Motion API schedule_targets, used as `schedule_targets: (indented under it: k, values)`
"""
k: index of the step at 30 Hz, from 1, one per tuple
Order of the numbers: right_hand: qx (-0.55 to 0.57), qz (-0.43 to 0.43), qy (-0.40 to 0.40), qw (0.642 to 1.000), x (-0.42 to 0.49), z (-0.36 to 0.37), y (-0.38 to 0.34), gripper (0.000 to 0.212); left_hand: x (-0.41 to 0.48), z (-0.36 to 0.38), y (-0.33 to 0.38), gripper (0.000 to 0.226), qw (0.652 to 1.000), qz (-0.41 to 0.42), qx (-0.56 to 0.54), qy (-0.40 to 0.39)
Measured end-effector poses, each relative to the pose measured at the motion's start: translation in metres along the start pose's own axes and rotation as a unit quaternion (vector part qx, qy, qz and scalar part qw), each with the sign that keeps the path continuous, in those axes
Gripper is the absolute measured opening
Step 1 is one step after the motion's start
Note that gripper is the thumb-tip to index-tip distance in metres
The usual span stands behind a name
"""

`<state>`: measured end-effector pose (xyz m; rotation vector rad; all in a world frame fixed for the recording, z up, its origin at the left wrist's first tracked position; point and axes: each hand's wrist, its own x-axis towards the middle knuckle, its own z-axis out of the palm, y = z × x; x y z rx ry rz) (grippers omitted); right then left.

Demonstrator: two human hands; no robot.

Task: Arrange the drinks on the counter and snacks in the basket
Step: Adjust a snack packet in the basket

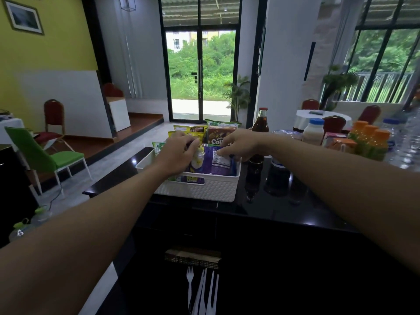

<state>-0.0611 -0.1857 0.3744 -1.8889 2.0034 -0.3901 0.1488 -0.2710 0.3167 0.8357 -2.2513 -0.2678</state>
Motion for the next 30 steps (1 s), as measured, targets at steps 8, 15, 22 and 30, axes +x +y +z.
schedule_targets:
  k: [8, 15, 22, 30]
  values:
    - [-0.046, -0.016, 0.023, 0.999, 0.004, 0.009, 0.002, 0.04, -0.002, -0.001, -0.001, 0.036, 0.996, -0.02, 0.081, -0.027]
    - [-0.101, -0.018, 0.018, 0.995, 0.0, 0.01, -0.004, 0.046, -0.001, 0.001, 0.003, 0.044, 0.991, -0.038, 0.11, -0.071]
    - [-0.109, -0.029, 0.035, 0.993, -0.009, 0.015, -0.001, 0.051, -0.004, 0.0, 0.004, 0.047, 0.989, -0.031, 0.126, -0.076]
    - [-0.079, -0.06, 0.084, 0.991, -0.026, 0.011, 0.007, 0.045, -0.004, -0.008, 0.011, 0.049, 0.983, -0.011, 0.167, -0.072]
